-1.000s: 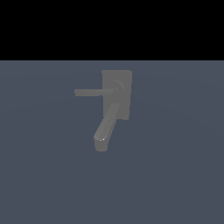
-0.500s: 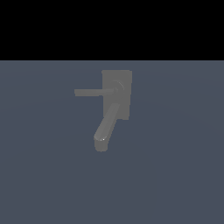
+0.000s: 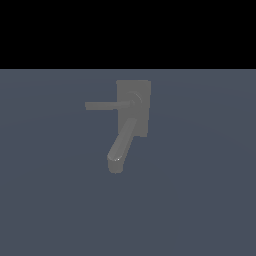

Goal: Turn on the faucet by rotating a designated handle.

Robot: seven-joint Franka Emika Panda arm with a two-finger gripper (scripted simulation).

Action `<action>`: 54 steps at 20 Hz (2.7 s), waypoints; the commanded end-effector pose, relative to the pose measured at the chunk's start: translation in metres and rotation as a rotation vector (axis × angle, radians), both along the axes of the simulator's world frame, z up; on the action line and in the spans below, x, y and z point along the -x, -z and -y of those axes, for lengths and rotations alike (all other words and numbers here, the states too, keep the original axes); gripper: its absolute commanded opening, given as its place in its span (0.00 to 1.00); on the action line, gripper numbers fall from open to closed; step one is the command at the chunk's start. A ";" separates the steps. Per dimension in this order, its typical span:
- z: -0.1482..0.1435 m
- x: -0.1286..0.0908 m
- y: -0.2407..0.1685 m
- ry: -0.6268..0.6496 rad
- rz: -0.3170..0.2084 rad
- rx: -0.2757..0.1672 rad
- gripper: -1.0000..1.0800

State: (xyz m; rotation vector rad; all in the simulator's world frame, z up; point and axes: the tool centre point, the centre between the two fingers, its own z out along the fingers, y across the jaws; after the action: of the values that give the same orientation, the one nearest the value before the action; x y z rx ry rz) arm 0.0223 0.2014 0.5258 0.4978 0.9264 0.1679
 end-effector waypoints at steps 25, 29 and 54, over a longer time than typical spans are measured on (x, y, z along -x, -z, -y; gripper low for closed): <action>0.035 -0.036 0.380 -0.061 -0.584 0.343 0.00; 0.048 -0.032 0.403 -0.051 -0.627 0.350 0.00; 0.075 -0.032 0.384 -0.017 -0.654 0.379 0.00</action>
State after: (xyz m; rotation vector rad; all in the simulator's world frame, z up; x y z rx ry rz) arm 0.0544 0.1257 0.1347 0.1843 1.5631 -0.1690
